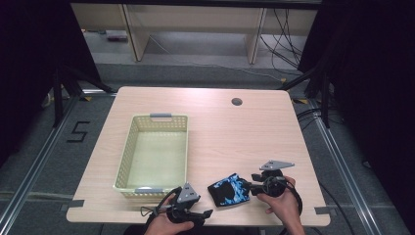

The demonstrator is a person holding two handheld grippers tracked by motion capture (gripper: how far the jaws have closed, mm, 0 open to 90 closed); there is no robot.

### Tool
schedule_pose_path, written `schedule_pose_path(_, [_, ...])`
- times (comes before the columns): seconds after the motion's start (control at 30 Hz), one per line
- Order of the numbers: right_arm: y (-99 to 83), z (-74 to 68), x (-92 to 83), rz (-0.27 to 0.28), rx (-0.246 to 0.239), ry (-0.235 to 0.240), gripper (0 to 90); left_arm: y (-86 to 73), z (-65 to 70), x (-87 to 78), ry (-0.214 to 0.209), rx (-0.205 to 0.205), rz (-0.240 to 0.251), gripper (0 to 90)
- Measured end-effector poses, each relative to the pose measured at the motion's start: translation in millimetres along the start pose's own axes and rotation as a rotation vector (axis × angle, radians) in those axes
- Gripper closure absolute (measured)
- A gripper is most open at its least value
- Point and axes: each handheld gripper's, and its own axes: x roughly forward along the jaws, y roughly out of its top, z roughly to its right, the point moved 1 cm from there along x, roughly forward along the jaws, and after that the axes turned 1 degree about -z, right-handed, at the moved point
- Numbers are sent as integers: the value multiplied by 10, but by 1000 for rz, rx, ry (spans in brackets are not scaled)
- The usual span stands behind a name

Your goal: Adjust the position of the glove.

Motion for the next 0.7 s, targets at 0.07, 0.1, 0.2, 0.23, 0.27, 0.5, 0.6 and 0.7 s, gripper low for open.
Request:
schedule_pose_path(0.07, [1,9,20,-6,-3,14,495,21,-14,5,5,19,1,341])
schedule_pose_path(0.1, [4,7,14,-26,0,13,492,34,-14,22,6,15,7,337])
schedule_pose_path(0.2, [3,2,33,-39,18,32,483,57,-11,48,13,-1,7,332])
schedule_pose_path(0.23, [3,-15,34,-43,39,26,482,66,-25,52,13,17,-3,332])
schedule_pose_path(0.27, [3,-24,48,-38,47,19,478,73,-24,57,8,13,-5,333])
schedule_pose_path(0.5, [78,-57,184,-37,36,28,463,72,13,89,10,19,-20,323])
schedule_pose_path(0.6, [89,-88,265,-48,27,27,468,63,18,83,9,22,-34,325])
schedule_pose_path(0.7, [87,-95,280,-88,-2,26,481,62,21,97,-4,-13,-23,329])
